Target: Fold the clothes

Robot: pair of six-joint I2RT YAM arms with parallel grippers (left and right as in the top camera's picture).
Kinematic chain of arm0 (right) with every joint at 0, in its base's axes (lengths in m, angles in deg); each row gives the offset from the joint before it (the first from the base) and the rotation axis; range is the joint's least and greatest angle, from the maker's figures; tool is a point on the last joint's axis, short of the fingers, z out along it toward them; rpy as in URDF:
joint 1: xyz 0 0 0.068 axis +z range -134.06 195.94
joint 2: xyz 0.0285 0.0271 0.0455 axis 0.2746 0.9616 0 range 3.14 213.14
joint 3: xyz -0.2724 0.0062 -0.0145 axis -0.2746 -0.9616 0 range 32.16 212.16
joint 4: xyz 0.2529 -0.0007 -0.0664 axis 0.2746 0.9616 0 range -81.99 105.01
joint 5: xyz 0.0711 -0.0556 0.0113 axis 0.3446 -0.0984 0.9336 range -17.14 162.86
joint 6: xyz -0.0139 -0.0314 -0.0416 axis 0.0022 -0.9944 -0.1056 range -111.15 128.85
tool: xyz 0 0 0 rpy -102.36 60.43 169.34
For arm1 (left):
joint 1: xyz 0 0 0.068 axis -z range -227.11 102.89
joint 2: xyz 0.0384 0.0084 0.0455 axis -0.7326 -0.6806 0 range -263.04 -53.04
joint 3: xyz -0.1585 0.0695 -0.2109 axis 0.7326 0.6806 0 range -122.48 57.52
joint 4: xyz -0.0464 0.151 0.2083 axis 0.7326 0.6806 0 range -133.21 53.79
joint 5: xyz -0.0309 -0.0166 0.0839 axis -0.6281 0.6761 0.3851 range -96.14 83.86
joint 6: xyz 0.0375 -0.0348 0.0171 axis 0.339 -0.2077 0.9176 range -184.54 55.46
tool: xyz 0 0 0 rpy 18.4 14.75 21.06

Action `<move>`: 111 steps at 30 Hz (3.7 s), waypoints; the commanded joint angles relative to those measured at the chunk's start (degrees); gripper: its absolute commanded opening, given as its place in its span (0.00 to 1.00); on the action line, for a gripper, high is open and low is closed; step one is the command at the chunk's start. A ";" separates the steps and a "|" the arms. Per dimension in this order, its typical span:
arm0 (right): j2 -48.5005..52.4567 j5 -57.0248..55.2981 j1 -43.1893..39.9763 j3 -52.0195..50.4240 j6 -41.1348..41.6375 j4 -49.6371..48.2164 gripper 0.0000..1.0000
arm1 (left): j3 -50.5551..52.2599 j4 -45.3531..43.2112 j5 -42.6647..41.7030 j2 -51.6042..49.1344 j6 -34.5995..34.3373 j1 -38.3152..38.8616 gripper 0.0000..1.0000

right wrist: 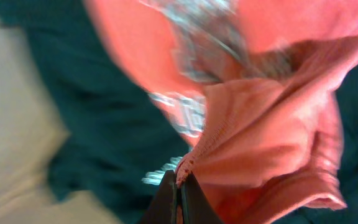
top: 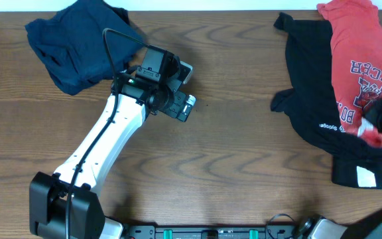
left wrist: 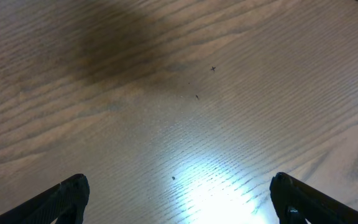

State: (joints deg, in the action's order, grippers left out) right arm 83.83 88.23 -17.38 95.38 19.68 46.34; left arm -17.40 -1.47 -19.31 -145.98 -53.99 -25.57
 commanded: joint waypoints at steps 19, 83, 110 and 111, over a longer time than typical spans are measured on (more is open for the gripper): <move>-2.54 1.88 53.72 8.76 6.56 -14.69 0.01 | -1.07 1.66 0.74 18.78 -3.98 -7.17 0.94; 29.62 -14.62 20.90 12.83 -6.21 4.26 0.17 | -1.07 -1.88 1.79 1.62 -8.92 -1.55 0.90; 39.65 -11.32 18.86 12.83 -5.38 -3.67 0.01 | -1.07 -16.63 1.88 -19.93 -5.90 13.03 0.74; 39.65 -11.30 18.86 12.83 -5.49 -3.65 0.01 | -1.07 -16.92 1.90 -20.59 -5.90 13.03 0.73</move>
State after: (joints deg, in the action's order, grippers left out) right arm 120.15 77.04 1.89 108.60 13.80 42.80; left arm -17.53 -17.84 -17.38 -164.69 -60.70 -12.19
